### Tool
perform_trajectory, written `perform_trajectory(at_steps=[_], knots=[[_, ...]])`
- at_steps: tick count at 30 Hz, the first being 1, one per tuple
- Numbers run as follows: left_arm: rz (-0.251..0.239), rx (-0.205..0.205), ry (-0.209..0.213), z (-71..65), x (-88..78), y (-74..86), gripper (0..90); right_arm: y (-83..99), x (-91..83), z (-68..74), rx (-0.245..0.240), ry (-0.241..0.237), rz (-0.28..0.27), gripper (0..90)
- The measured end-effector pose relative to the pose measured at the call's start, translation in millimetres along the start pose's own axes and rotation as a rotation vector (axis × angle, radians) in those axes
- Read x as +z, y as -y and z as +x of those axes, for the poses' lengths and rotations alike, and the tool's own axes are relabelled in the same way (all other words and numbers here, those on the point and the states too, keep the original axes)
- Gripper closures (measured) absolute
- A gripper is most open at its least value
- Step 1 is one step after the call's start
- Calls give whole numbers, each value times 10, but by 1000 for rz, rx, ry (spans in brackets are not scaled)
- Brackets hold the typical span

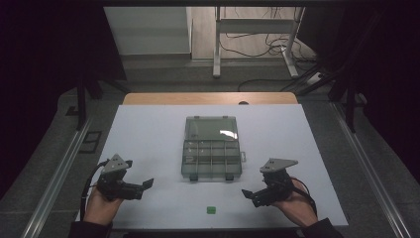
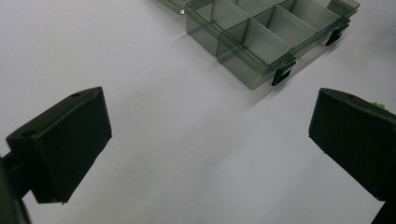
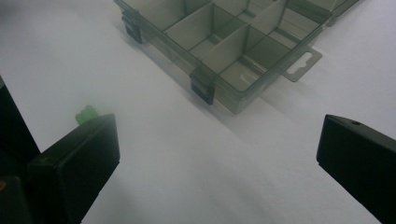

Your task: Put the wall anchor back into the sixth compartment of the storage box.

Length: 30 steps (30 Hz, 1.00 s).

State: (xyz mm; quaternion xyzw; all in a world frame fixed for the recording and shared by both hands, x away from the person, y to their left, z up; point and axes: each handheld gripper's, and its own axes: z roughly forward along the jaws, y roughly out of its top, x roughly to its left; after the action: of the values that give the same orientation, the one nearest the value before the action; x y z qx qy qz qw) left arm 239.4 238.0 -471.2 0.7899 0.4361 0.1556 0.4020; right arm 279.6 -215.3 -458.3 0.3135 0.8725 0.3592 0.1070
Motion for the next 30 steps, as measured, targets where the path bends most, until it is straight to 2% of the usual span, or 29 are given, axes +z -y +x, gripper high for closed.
perform_trajectory(at_steps=[9, 14, 19, 30], knots=[[7, -1, -2, 0, 6, -1, 0, -43, 110, 77, -25, 7, 35, 0], [7, -2, -3, 1, 6, -2, 0, -75, 173, 85, -7, -21, 54, 0], [9, -1, -4, 0, 9, -3, 0, -98, 223, 124, -22, -39, 82, 0], [13, -1, -4, 1, 12, -3, 0, -159, 327, 182, -26, -58, 90, 122]])
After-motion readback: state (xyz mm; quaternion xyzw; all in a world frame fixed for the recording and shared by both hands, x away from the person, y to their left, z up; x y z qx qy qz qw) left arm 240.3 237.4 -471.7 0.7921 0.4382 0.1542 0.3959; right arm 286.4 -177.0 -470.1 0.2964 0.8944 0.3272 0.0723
